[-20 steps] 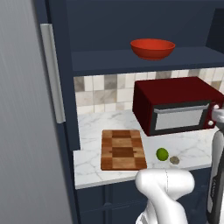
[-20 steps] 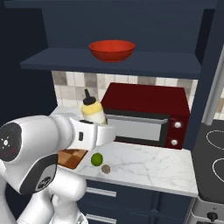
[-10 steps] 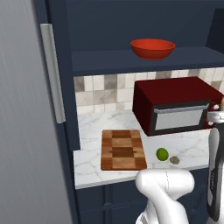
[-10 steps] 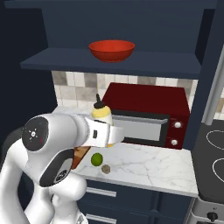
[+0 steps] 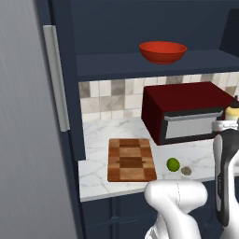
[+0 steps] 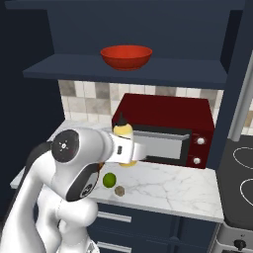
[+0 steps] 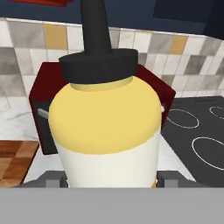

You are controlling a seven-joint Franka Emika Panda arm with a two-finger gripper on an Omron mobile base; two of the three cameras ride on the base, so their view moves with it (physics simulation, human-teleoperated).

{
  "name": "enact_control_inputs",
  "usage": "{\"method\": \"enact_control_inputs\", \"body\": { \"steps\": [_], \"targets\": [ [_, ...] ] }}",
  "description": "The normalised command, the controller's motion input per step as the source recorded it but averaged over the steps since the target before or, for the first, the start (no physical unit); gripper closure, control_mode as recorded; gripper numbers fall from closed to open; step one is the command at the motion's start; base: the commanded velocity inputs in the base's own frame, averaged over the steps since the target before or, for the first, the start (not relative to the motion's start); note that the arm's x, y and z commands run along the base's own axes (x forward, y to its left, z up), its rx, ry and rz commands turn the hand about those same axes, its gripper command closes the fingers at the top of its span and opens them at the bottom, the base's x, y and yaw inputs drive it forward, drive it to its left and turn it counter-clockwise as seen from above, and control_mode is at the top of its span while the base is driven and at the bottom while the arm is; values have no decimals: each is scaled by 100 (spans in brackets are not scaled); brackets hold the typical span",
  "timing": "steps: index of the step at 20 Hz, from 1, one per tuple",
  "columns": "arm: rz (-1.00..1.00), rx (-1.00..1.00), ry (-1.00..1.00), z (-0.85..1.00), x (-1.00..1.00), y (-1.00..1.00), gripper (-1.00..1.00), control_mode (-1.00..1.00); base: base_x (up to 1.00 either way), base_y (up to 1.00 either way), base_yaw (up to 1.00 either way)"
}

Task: Open the cabinet. Place the bowl and condiment on the counter. Then place the lime and garlic on the cutting board.

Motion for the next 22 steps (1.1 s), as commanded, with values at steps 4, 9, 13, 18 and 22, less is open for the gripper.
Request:
{"method": "enact_control_inputs", "body": {
  "steps": [4, 9, 13, 18, 22],
  "targets": [
    [0, 0, 0, -43, 34, -23, 100, -100, 0, 0, 0],
    [0, 0, 0, -40, 33, -19, 100, -100, 0, 0, 0],
    [3, 0, 0, -36, 34, -23, 100, -100, 0, 0, 0],
    [5, 0, 0, -29, 26, -36, 100, -100, 0, 0, 0],
    [4, 0, 0, -26, 19, -45, 100, -100, 0, 0, 0]
  ]
}}
